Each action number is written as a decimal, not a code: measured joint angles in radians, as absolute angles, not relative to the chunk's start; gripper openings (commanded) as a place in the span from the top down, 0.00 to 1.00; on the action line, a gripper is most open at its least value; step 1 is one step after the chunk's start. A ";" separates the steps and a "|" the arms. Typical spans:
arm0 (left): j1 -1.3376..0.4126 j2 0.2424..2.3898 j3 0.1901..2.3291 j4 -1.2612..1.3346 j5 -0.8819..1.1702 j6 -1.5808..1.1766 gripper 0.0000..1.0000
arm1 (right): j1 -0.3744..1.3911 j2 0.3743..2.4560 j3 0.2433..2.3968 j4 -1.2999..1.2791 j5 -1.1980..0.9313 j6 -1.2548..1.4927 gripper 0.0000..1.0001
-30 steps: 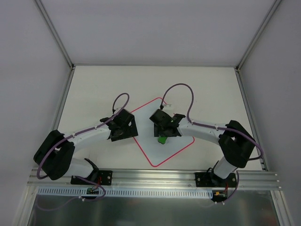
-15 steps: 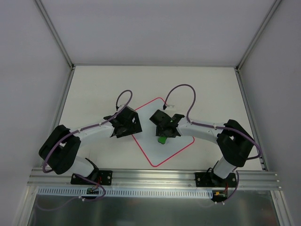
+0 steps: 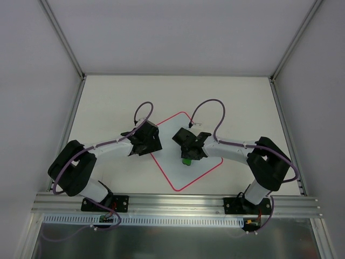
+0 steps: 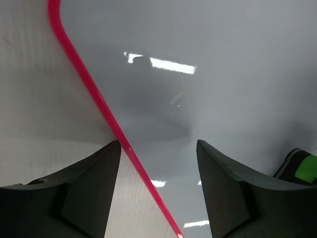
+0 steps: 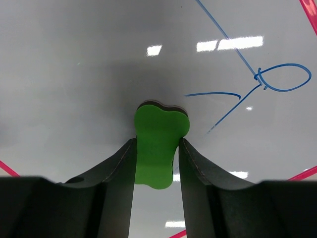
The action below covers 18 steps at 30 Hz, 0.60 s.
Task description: Erase the whiteboard
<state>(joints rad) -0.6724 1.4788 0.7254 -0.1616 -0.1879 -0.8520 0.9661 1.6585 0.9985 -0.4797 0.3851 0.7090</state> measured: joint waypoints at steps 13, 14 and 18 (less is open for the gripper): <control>-0.660 1.524 0.736 -0.148 -0.208 -0.858 0.80 | 0.900 1.635 0.964 -0.451 0.369 0.690 0.91; -0.660 1.529 0.738 -0.141 -0.206 -0.858 0.84 | 0.885 1.628 0.955 -0.445 0.366 0.686 0.92; -0.660 1.544 0.744 -0.117 -0.186 -0.874 0.94 | 0.776 1.589 0.912 -0.418 0.345 0.649 0.98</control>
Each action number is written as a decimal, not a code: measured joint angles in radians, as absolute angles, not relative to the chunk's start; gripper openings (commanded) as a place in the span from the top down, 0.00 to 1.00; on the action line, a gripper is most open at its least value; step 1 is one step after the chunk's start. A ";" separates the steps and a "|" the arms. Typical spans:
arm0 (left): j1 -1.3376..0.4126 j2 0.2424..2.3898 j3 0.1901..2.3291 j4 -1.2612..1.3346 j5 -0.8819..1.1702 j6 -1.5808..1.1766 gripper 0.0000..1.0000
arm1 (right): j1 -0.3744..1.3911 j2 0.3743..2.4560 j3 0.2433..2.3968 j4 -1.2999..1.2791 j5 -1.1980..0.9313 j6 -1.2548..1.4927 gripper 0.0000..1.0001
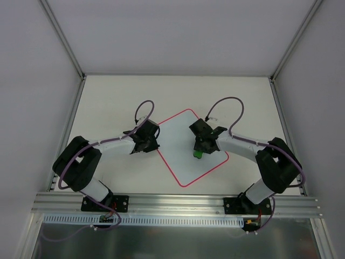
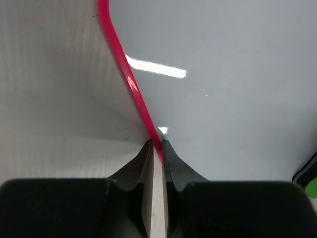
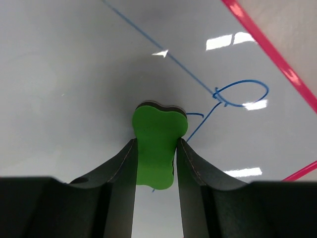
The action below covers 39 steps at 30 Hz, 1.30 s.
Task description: Erase the whiteboard
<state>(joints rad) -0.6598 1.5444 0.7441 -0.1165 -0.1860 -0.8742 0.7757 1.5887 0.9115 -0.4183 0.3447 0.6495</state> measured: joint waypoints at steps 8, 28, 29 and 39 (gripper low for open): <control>-0.658 1.575 0.762 -0.084 -0.146 -0.880 1.00 | 0.606 1.565 0.892 -0.408 0.282 0.536 1.00; -0.652 1.595 0.776 -0.069 -0.112 -0.880 1.00 | 0.717 1.583 0.913 -0.424 0.252 0.443 1.00; -0.652 1.595 0.776 -0.069 -0.112 -0.880 1.00 | 0.761 1.582 0.911 -0.423 0.247 0.456 1.00; -0.652 1.595 0.776 -0.068 -0.111 -0.880 1.00 | 0.819 1.525 0.849 -0.389 0.185 0.543 1.00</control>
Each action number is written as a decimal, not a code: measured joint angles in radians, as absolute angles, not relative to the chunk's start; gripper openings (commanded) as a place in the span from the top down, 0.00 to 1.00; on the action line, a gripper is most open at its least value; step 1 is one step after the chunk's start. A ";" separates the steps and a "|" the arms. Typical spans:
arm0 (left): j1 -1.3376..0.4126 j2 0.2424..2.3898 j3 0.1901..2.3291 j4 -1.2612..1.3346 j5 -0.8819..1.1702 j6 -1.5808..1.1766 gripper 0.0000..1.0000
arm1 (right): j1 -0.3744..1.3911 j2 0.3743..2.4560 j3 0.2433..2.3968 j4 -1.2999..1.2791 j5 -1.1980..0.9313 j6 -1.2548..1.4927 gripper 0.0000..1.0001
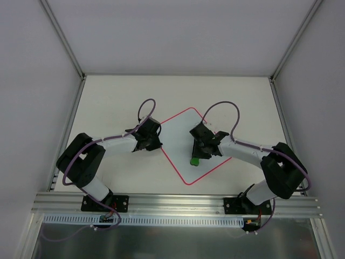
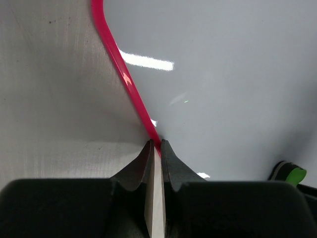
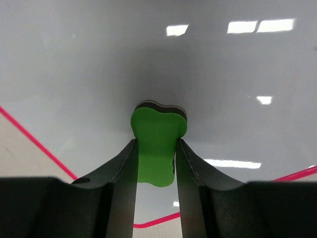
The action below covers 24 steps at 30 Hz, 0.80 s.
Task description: Erase the whiteboard
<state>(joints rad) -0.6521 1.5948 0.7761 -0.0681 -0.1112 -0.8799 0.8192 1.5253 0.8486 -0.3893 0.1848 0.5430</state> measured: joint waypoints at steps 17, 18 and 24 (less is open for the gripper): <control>-0.640 1.602 0.776 -0.057 -0.067 -0.874 1.00 | 0.305 1.563 0.907 -0.451 0.142 0.468 1.00; -0.640 1.603 0.776 -0.056 -0.062 -0.872 1.00 | 0.305 1.570 0.915 -0.457 0.142 0.463 1.00; -0.640 1.613 0.790 -0.061 -0.051 -0.850 1.00 | 0.355 1.669 1.034 -0.507 0.155 0.440 1.00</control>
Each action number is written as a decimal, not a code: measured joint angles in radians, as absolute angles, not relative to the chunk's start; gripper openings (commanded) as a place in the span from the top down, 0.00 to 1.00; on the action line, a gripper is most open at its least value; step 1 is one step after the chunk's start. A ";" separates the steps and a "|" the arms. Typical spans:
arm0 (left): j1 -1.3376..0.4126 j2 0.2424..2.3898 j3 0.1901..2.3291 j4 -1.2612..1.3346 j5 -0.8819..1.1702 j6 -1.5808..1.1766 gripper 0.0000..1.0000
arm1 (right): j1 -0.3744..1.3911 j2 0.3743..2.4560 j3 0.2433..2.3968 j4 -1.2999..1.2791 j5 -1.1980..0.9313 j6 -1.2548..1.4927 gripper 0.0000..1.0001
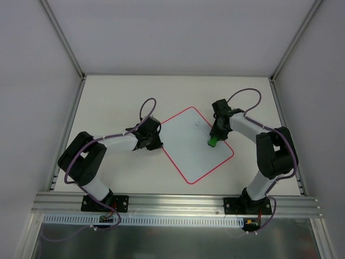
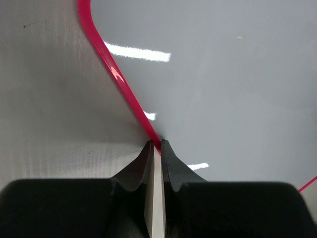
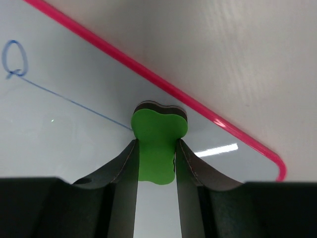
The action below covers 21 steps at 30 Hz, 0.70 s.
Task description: Erase the whiteboard
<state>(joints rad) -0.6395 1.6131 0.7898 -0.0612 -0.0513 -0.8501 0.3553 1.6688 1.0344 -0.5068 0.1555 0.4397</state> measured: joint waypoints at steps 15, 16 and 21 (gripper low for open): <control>-0.640 1.627 0.803 -0.059 -0.027 -0.821 1.00 | 0.472 2.105 1.616 -0.583 0.148 0.474 1.00; -0.640 1.627 0.803 -0.058 -0.027 -0.821 1.00 | 0.475 2.130 1.652 -0.587 0.148 0.477 1.00; -0.640 1.627 0.803 -0.058 -0.027 -0.821 1.00 | 0.481 2.221 1.800 -0.632 0.158 0.486 1.00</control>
<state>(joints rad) -0.6395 1.6272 0.8028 -0.0582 -0.0265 -0.8211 0.4808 2.2208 1.8004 -0.6323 0.1581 0.4858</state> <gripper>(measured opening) 0.046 0.344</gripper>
